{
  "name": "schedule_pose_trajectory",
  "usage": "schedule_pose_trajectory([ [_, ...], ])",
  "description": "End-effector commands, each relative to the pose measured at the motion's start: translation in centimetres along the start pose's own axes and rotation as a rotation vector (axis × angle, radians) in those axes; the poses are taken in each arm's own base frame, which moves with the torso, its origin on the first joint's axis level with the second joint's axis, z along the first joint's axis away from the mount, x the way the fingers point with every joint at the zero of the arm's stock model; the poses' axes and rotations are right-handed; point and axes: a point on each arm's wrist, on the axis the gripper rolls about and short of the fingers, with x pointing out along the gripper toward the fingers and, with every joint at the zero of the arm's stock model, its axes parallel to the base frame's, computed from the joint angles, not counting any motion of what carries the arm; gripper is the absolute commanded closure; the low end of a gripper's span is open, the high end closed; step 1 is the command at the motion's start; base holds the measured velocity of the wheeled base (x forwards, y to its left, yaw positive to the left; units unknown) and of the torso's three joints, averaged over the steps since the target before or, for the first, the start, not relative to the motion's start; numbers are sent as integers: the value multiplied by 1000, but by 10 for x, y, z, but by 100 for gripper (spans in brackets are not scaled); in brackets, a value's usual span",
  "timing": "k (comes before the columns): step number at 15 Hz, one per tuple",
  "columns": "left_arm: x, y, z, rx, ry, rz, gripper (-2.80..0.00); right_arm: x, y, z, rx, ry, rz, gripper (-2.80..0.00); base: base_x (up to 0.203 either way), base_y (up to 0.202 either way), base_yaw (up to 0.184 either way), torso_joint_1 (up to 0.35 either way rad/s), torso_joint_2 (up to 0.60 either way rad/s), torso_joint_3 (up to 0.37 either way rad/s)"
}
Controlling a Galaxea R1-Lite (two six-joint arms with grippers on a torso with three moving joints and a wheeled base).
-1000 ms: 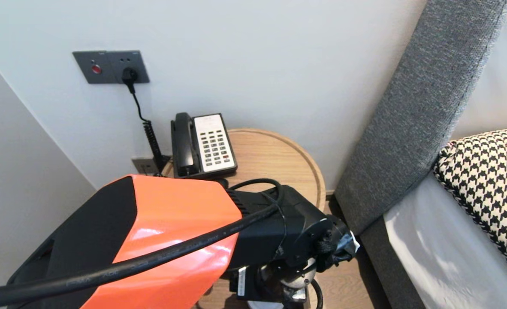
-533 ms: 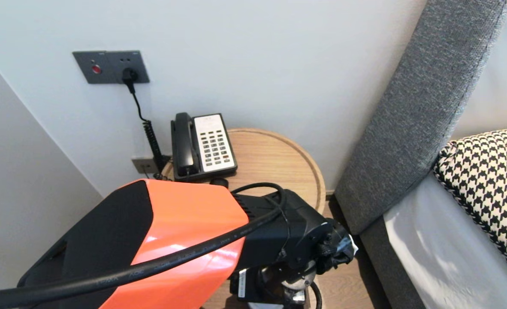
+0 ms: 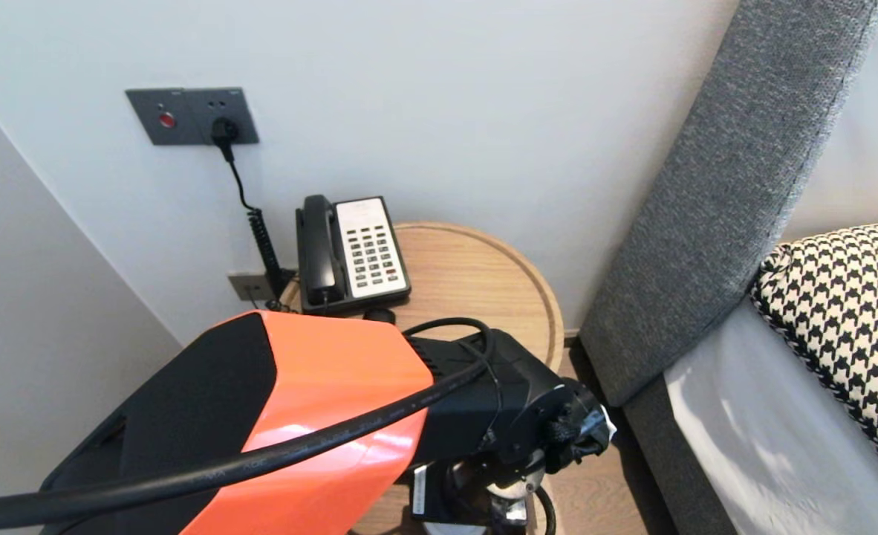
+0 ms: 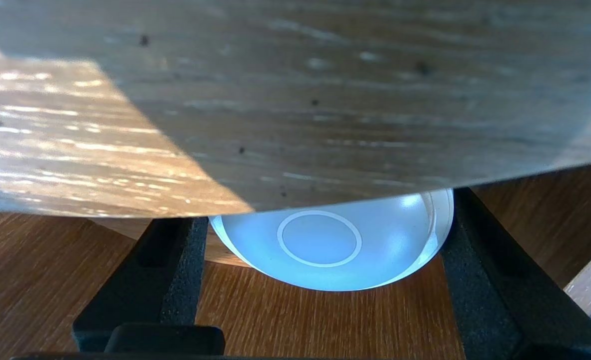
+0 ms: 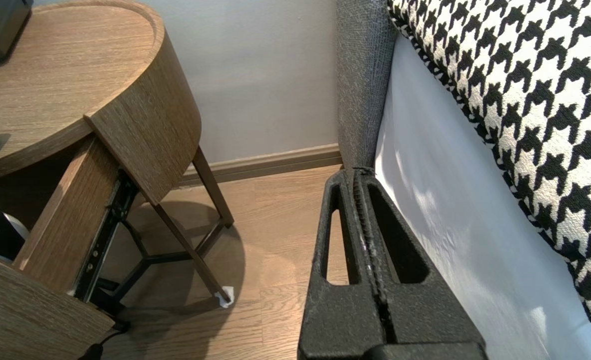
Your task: Take the remote control out of the drawer one by one and place them on the table
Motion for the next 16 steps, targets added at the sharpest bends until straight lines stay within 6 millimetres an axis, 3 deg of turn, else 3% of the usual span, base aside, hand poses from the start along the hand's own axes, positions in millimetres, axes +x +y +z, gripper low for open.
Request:
schedule_pose_trajectory([
  [1,-4,2,0,-6,-1,-3,0,2,0,-7,0,24,0,0,0,0,0,0,0,0],
  [7,-21,14,-2,-5,6,-27,0,2,0,-7,0,24,0,0,0,0,0,0,0,0],
  [16,-30,25,-11,7,48,-38,0,2,0,-7,0,24,0,0,0,0,0,0,0,0],
])
